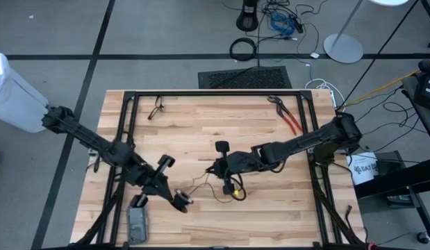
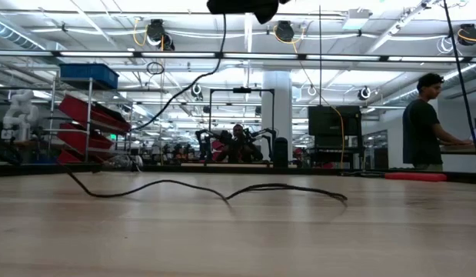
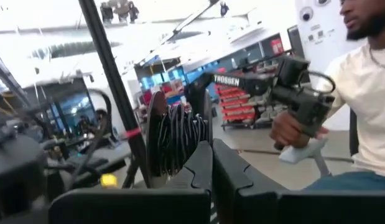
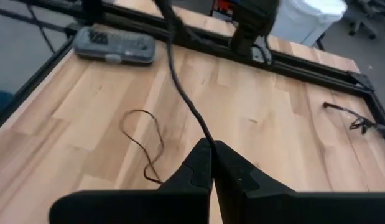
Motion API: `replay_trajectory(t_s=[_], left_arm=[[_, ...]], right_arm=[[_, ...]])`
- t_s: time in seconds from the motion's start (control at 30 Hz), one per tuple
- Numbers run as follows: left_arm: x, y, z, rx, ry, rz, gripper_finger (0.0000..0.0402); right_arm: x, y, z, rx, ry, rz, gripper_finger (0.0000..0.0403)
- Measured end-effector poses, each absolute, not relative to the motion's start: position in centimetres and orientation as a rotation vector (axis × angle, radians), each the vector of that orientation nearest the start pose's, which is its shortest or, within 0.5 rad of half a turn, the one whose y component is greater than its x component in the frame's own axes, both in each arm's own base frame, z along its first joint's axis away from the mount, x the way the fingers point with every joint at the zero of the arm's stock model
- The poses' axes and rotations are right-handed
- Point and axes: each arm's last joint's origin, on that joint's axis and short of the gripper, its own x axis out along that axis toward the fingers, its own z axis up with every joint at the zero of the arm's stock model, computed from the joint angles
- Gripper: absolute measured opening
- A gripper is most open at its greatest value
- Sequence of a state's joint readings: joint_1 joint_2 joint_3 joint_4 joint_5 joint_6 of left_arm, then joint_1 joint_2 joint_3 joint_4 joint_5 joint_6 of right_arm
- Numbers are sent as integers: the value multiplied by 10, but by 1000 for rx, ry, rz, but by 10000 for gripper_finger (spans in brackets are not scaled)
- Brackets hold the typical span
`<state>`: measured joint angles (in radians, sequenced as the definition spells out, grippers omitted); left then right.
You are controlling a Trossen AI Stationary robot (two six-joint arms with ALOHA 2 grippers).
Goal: Coil cords
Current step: Uncoil the black cable wire from the spool
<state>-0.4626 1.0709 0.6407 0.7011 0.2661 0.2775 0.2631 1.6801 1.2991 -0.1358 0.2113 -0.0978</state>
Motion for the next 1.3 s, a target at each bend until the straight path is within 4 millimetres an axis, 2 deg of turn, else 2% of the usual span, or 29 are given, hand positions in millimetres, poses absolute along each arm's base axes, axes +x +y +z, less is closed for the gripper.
replay_trajectory(t_s=[0.2,0.47,0.83,1.03,1.3], left_arm=[[219,-113,299,237,-304,-690,0],[232,-116,281,152,-190,-760,0],[236,-117,264,98,-6,-759,0],[236,-114,264,107,14,-645,0],[222,-103,283,163,-47,-517,0]], right_arm=[[370,86,288,-217,485,6,0],[356,83,316,-249,395,-60,0],[324,94,358,-302,258,-59,0],[302,107,375,-311,213,0,0],[276,124,377,-316,291,85,0]])
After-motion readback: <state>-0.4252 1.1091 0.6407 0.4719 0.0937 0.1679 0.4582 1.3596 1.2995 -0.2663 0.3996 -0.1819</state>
